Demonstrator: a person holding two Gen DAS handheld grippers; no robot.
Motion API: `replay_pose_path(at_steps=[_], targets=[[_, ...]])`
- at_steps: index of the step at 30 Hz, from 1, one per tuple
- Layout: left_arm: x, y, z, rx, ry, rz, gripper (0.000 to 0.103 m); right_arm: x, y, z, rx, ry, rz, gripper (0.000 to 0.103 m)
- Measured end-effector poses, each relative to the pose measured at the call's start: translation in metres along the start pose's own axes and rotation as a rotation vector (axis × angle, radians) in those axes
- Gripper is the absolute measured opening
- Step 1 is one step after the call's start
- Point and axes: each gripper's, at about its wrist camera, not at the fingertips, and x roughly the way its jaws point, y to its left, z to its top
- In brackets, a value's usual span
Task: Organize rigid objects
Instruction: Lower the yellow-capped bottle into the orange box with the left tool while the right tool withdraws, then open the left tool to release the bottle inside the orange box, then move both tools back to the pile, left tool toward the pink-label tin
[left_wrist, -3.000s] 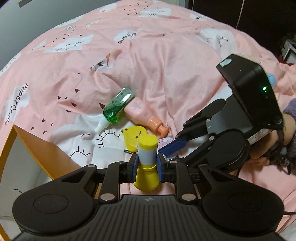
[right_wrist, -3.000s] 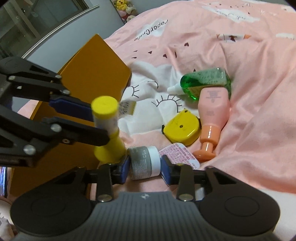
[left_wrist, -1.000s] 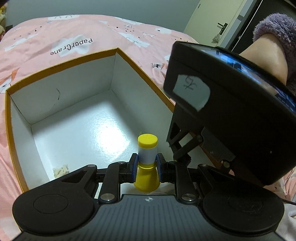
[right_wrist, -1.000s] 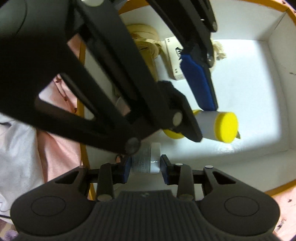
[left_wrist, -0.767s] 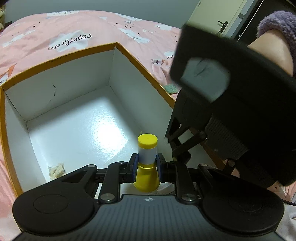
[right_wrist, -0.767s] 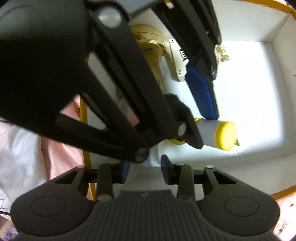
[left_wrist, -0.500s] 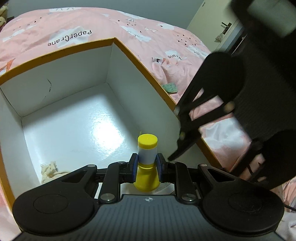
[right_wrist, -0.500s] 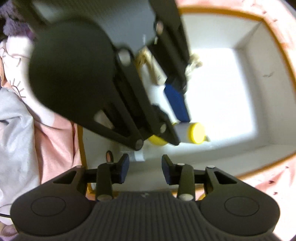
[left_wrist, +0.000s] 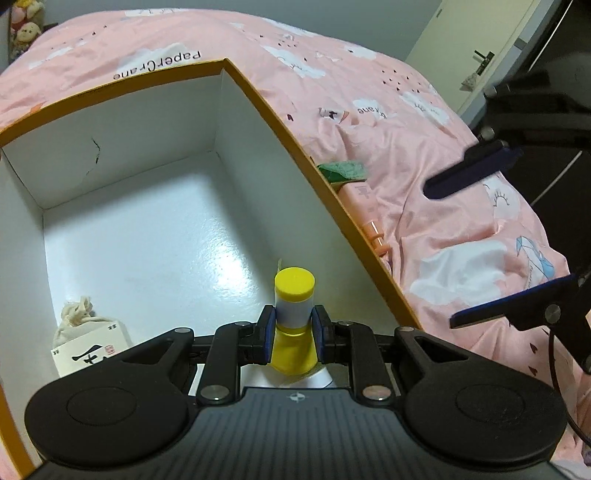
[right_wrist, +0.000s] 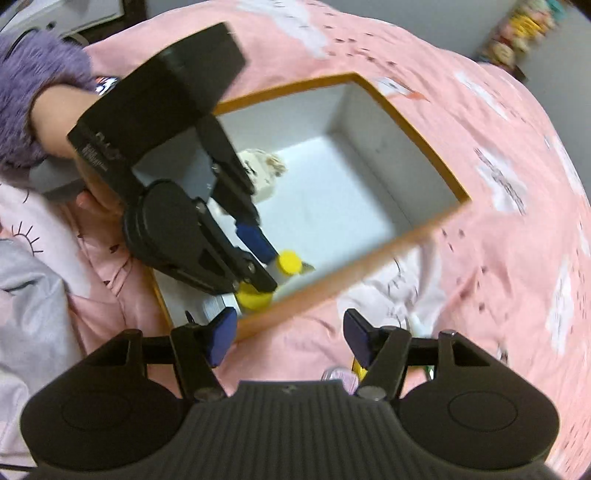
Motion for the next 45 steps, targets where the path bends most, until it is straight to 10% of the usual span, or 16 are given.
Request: replay_pose_path(at_steps=[19, 33, 45], targets=[[-0.001, -0.042, -0.011, 0.154, 0.106, 0.079, 0.024, 0.046, 0.000, -0.074, 0.226, 0.024, 0.040, 0.065], [-0.052, -0.074, 0.002, 0.264, -0.028, 0.166, 0.042, 0.037, 0.006, -0.090, 0.269, -0.019, 0.018, 0.069], [-0.030, -0.131, 0.017, 0.503, 0.006, 0.028, 0.053, 0.033, -0.009, -0.131, 0.421, -0.075, -0.067, 0.065]])
